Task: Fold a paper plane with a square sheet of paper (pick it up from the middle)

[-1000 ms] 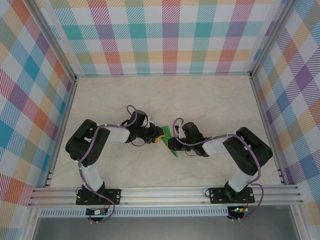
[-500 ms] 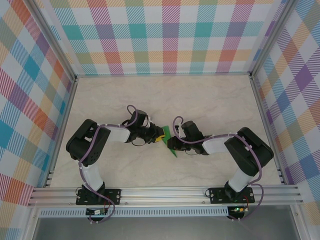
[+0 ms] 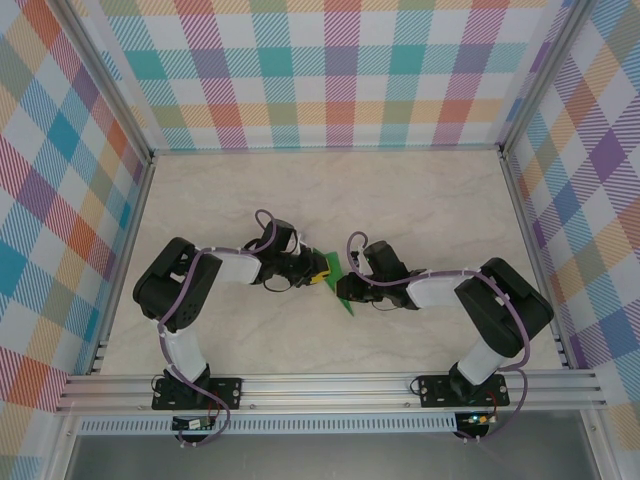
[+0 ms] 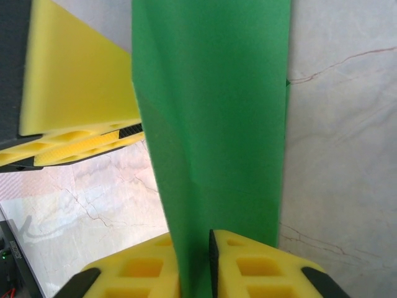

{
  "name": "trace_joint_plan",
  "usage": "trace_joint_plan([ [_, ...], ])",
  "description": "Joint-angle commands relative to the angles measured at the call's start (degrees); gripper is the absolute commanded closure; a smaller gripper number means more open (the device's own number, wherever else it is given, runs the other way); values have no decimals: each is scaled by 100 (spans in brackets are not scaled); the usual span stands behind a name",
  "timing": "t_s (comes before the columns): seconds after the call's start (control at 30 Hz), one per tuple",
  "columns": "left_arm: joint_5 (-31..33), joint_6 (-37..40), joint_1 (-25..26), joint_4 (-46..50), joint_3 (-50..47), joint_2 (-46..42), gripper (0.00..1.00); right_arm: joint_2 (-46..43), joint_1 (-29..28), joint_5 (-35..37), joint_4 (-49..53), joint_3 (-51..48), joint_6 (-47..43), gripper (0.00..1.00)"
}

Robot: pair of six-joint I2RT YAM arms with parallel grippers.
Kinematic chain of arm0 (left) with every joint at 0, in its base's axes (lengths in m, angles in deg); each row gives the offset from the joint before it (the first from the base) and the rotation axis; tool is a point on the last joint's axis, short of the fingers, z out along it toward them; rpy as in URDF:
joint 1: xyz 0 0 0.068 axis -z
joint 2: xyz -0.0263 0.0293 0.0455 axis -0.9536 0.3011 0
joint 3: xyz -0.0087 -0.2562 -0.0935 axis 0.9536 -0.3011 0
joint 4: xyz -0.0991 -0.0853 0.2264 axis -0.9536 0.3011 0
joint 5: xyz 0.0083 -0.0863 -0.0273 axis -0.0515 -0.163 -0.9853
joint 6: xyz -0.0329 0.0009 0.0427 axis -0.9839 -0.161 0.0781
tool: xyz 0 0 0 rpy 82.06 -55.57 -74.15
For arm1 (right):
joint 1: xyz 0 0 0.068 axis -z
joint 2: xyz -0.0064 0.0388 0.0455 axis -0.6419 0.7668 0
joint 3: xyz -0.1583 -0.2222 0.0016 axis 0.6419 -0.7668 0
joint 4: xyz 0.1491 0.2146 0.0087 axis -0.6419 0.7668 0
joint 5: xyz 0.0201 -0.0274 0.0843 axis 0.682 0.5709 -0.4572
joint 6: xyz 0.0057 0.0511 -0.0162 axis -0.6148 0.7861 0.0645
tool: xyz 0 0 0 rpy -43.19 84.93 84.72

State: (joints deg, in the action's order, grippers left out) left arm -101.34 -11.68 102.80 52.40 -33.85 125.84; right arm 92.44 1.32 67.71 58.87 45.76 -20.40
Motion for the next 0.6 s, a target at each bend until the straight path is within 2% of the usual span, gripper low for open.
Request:
trace_joint_plan([
  [0.0,-50,111,79,51,101,33,80,59,21,-158,85,172,61,85],
  [0.23,-212,75,79,-284,-114,-103,80,192,44,-336,103,288,-12,90],
  [0.57,-307,130,79,-488,-269,-244,80,629,231,-949,134,588,-46,90],
])
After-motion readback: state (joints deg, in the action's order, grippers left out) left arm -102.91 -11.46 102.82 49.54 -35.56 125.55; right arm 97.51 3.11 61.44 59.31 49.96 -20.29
